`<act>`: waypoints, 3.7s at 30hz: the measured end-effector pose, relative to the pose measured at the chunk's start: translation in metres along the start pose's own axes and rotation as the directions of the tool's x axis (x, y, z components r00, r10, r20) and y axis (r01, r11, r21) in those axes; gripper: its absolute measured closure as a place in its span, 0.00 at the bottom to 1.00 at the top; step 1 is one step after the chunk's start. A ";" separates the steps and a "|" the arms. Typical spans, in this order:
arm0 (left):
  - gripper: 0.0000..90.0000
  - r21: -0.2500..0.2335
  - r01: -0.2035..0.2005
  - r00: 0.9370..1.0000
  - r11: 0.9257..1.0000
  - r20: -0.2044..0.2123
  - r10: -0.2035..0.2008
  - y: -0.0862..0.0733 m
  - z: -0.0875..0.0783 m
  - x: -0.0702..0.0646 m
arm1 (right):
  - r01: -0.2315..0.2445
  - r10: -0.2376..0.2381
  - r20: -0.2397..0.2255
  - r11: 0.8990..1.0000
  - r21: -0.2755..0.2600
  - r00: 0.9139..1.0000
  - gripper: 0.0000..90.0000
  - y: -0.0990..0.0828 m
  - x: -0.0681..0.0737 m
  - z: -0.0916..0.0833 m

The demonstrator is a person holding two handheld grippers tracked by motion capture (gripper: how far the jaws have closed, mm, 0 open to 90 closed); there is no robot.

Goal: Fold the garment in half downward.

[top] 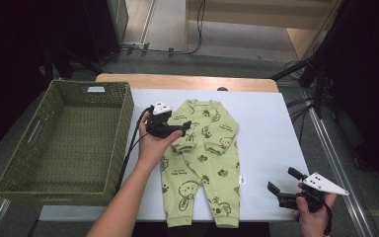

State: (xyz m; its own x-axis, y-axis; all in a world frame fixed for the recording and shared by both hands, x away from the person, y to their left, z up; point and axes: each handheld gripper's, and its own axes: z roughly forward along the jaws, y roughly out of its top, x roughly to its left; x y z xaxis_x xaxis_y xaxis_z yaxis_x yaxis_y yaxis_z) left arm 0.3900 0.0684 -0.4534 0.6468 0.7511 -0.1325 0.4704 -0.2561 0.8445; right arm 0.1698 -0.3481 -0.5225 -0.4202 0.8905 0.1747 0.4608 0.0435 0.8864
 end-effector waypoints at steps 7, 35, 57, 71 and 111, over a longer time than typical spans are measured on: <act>0.18 0.031 0.033 0.999 0.999 -0.018 -0.033 0.006 0.022 0.013 | -0.003 0.003 -0.002 1.000 -0.002 1.000 0.00 0.000 0.000 0.001; 0.53 0.157 0.197 0.975 0.968 -0.133 -0.177 0.005 0.077 0.063 | -0.015 0.015 0.000 1.000 0.011 1.000 0.00 0.001 -0.002 0.002; 0.96 0.220 0.026 0.992 0.975 -0.128 0.003 0.002 0.077 0.050 | -0.011 0.011 -0.017 1.000 0.019 1.000 0.00 0.016 0.005 0.011; 0.97 0.155 0.031 0.995 0.987 -0.096 -0.017 0.014 0.062 0.043 | 0.047 -0.044 -0.062 0.998 0.045 0.997 0.00 0.076 0.018 0.054; 0.97 0.134 0.033 0.998 0.990 -0.057 -0.025 0.017 0.054 0.048 | -0.097 0.100 0.001 0.966 0.240 0.995 0.23 0.143 -0.027 0.241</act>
State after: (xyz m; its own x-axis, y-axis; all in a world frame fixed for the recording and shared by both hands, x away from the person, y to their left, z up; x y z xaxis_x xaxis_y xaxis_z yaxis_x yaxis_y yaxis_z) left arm 0.4617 0.0668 -0.4734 0.5995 0.7907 -0.1240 0.5674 -0.3105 0.7627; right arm 0.4357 -0.2569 -0.5042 -0.3713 0.8908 0.2620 0.6733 0.0640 0.7366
